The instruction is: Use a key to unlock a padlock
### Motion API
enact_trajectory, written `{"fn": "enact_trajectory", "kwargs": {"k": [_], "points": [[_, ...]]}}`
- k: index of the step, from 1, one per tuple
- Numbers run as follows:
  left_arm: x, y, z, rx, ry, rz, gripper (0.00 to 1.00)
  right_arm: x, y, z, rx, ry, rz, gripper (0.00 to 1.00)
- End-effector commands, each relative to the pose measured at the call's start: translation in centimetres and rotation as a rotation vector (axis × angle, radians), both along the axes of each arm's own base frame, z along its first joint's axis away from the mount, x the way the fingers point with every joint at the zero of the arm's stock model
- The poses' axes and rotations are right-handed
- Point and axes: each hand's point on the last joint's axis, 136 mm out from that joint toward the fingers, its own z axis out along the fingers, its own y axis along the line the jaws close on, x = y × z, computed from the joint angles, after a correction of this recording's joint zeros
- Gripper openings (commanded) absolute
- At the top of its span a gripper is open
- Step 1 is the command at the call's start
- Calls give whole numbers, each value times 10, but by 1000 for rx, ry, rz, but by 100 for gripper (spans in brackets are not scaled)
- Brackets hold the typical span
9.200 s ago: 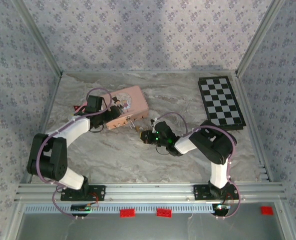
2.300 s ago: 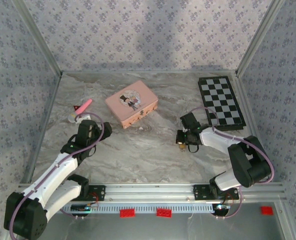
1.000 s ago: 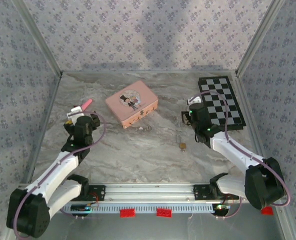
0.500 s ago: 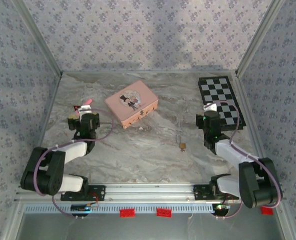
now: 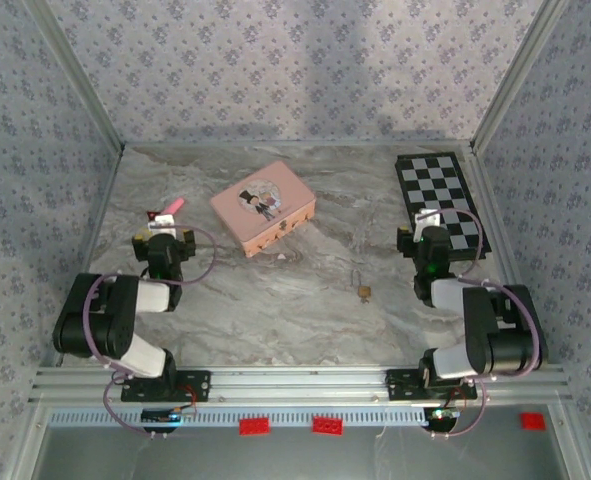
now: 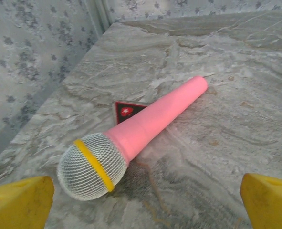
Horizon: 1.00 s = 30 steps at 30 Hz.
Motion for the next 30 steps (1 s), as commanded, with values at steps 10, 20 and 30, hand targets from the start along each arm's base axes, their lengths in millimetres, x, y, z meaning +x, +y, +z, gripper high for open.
{"fn": "enact_trajectory", "kwargs": {"k": [10, 20, 30], "points": [[18, 0, 7, -105, -19, -42, 100, 13, -1, -9, 91, -12, 69, 71], [18, 0, 6, -105, -18, -45, 100, 13, -8, -8, 72, -19, 17, 99], [17, 0, 6, -106, -19, -43, 100, 13, -9, -8, 72, -18, 13, 99]]}}
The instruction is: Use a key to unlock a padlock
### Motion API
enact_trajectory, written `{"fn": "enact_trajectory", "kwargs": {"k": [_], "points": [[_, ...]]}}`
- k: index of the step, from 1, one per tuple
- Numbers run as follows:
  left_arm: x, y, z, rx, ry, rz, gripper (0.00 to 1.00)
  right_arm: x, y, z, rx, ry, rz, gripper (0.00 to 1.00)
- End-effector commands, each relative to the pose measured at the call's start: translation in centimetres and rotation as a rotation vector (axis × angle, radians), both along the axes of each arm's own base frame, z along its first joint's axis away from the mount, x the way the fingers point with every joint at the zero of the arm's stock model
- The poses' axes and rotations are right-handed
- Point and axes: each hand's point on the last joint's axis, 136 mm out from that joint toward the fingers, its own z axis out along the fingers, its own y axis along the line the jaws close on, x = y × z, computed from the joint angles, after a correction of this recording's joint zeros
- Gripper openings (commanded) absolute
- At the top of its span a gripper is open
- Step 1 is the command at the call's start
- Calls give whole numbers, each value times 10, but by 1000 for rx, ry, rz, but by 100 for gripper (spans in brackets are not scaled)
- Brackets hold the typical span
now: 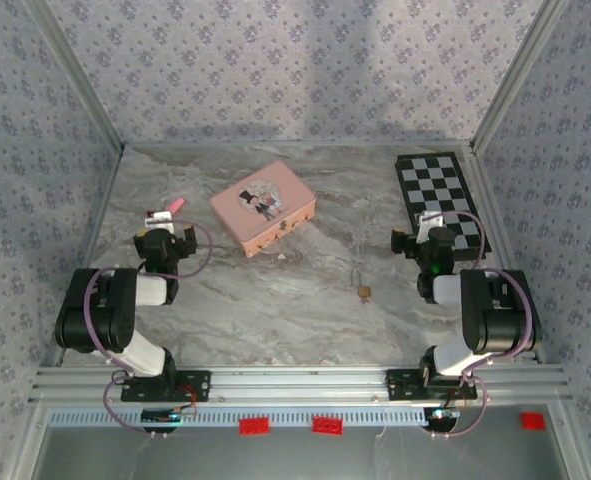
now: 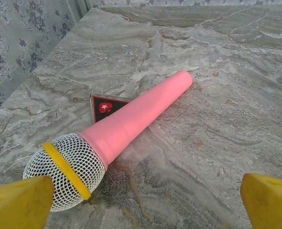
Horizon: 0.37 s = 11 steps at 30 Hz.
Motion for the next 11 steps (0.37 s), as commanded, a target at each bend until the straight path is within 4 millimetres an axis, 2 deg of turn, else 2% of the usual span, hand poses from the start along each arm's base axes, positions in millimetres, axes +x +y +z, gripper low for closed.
{"fn": "enact_trajectory", "kwargs": {"k": [1, 11], "points": [[7, 0, 11, -20, -38, -5, 100, 8, -3, 10, 5, -34, -18, 99], [6, 0, 11, -19, -37, -5, 100, 8, -2, 10, 7, -33, -15, 99]]}}
